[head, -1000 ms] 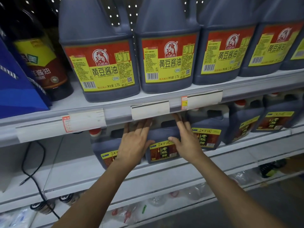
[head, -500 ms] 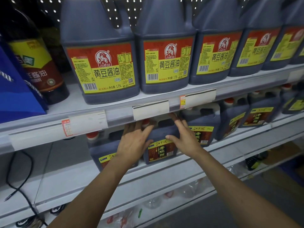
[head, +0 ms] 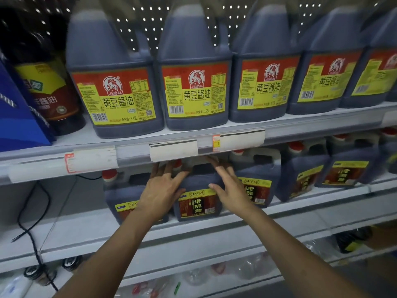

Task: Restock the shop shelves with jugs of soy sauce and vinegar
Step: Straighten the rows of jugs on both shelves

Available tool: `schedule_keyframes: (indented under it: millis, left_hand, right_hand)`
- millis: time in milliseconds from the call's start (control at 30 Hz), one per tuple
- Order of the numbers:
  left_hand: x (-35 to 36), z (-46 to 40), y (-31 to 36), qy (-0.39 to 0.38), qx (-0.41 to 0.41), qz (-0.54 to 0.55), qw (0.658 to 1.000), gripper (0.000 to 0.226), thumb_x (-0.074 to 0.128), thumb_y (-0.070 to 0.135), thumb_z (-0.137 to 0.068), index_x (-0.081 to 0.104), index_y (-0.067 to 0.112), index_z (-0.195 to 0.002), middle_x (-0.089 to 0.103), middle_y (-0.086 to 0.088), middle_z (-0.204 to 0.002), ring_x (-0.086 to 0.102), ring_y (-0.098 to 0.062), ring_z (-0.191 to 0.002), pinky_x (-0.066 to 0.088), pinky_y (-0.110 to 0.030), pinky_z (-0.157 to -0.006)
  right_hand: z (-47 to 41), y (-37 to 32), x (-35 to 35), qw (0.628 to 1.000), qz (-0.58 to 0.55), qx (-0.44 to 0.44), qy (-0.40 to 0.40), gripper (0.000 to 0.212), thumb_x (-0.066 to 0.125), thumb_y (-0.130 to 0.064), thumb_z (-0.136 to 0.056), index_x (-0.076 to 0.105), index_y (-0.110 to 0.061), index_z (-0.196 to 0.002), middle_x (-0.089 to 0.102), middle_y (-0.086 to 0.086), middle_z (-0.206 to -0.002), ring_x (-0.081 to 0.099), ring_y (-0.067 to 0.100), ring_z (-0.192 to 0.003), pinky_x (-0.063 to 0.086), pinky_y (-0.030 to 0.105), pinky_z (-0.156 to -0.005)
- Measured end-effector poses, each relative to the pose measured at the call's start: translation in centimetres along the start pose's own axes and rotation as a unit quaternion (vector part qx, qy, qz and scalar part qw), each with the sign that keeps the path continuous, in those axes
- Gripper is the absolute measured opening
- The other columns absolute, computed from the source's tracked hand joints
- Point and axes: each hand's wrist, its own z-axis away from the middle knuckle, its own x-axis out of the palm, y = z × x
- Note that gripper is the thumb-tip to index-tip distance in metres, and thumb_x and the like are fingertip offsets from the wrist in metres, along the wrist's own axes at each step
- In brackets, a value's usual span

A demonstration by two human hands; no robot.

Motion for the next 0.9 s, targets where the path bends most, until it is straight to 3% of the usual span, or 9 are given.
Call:
schedule_keyframes:
  millis: [100, 200, 300, 367, 433, 567, 667, 833, 900]
  left_hand:
    - [-0.2, 0.4, 1.1, 0.005, -0.026, -0.03, 0.999, 0.069, 0.076, 0.037, -0.087, 0.042, 0.033, -0.147, 0.049, -0.021, -0.15, 0.036, -0.043, -0.147, 0.023, -0.063, -0.122]
    - [-0.7, 0.8, 3.6, -0.002, -0.114, -0.02, 0.993, 0.071, 0.079, 0.033, -0.085, 0.044, 0.032, -0.147, 0.055, -0.022, -0.134, 0.05, -0.046, -0.131, 0.034, -0.065, -0.114]
    - [-0.8, 0.3, 8.0, 0.05, -0.188, -0.004, 0.981, 0.068, 0.076, 0.028, -0.085, 0.046, 0.027, -0.146, 0.05, -0.018, -0.132, 0.048, -0.043, -0.126, 0.031, -0.065, -0.114]
    - [-0.5, -1.0, 11.7, 0.095, -0.144, -0.001, 0.985, 0.066, 0.076, 0.019, -0.08, 0.051, 0.022, -0.142, 0.049, -0.019, -0.134, 0.048, -0.044, -0.123, 0.037, -0.061, -0.108]
    - [-0.2, -3.4, 15.4, 0.113, -0.073, 0.004, 0.991, 0.067, 0.076, 0.017, -0.077, 0.053, 0.02, -0.14, 0.053, -0.019, -0.127, 0.052, -0.043, -0.114, 0.044, -0.054, -0.098]
    - [-0.9, -8.6, 19.3, -0.013, -0.058, 0.024, 0.998, 0.074, 0.068, 0.028, -0.09, 0.031, 0.033, -0.154, 0.056, -0.014, -0.119, 0.056, -0.036, -0.108, 0.047, -0.049, -0.095]
    - [-1.2, -11.0, 18.3, -0.099, -0.09, 0.052, 0.99, 0.058, 0.065, 0.034, -0.096, 0.042, 0.029, -0.149, 0.064, -0.011, -0.132, 0.061, -0.032, -0.118, 0.049, -0.043, -0.099]
    - [-0.3, -11.7, 16.9, -0.148, -0.153, 0.144, 0.966, 0.071, 0.066, 0.035, -0.096, 0.033, 0.025, -0.158, 0.061, -0.016, -0.139, 0.06, -0.035, -0.123, 0.049, -0.04, -0.1]
    - [0.4, -11.7, 17.2, -0.135, -0.169, 0.18, 0.96, 0.059, 0.068, 0.031, -0.096, 0.045, 0.019, -0.149, 0.064, -0.016, -0.135, 0.061, -0.036, -0.12, 0.051, -0.043, -0.1]
  right_hand:
    - [0.1, 0.4, -1.6, 0.996, 0.025, -0.049, -0.066, 0.075, 0.057, -0.02, -0.105, 0.014, -0.051, -0.158, 0.028, -0.008, -0.156, 0.053, 0.022, -0.131, 0.052, 0.032, -0.102]
    - [1.1, 1.6, -5.1, 0.991, -0.015, -0.088, -0.099, 0.072, 0.059, -0.016, -0.104, 0.022, -0.048, -0.157, 0.031, -0.013, -0.154, 0.05, 0.014, -0.135, 0.054, 0.035, -0.104]
    - [2.0, 5.6, -10.5, 0.993, 0.019, -0.117, -0.002, 0.05, 0.062, -0.022, -0.102, 0.046, -0.04, -0.146, 0.043, -0.013, -0.14, 0.055, 0.011, -0.123, 0.057, 0.032, -0.092]
    - [1.9, 8.7, -13.9, 0.985, 0.118, -0.099, 0.077, 0.041, 0.064, -0.03, -0.099, 0.052, -0.034, -0.139, 0.044, -0.005, -0.134, 0.051, 0.019, -0.123, 0.054, 0.033, -0.086]
    - [1.7, 10.9, -16.0, 0.977, 0.19, -0.069, 0.073, 0.051, 0.067, -0.037, -0.096, 0.045, -0.035, -0.142, 0.04, 0.002, -0.135, 0.045, 0.026, -0.127, 0.05, 0.031, -0.083]
    - [1.5, 11.9, -15.7, 0.984, 0.153, -0.088, -0.021, 0.078, 0.072, -0.033, -0.094, 0.023, -0.043, -0.153, 0.033, 0.003, -0.141, 0.046, 0.029, -0.13, 0.057, 0.043, -0.091]
    - [0.8, 12.2, -14.6, 0.996, 0.058, -0.061, -0.027, 0.076, 0.071, -0.026, -0.096, 0.023, -0.043, -0.153, 0.034, 0.003, -0.146, 0.047, 0.03, -0.136, 0.055, 0.048, -0.101]
    - [0.2, 13.6, -14.1, 0.997, -0.032, -0.052, -0.051, 0.064, 0.06, -0.024, -0.104, 0.028, -0.039, -0.157, 0.032, -0.003, -0.146, 0.042, 0.022, -0.141, 0.049, 0.029, -0.101]
    - [0.2, 13.8, -14.1, 0.995, -0.047, -0.067, -0.058, 0.06, 0.058, -0.023, -0.105, 0.033, -0.043, -0.155, 0.029, -0.007, -0.148, 0.038, 0.02, -0.144, 0.047, 0.026, -0.102]
